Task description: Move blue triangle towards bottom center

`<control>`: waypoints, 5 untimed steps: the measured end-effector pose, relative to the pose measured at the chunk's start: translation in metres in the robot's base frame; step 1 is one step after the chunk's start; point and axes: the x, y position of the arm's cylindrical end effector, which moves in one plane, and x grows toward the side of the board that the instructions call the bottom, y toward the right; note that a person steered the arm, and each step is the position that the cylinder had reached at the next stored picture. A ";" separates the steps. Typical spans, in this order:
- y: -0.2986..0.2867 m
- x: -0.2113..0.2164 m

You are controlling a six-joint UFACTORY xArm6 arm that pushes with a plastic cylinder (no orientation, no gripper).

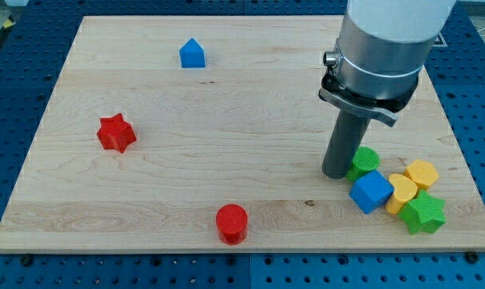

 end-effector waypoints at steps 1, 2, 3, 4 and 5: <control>0.000 0.014; -0.022 0.002; -0.049 -0.022; -0.078 -0.044; -0.111 -0.064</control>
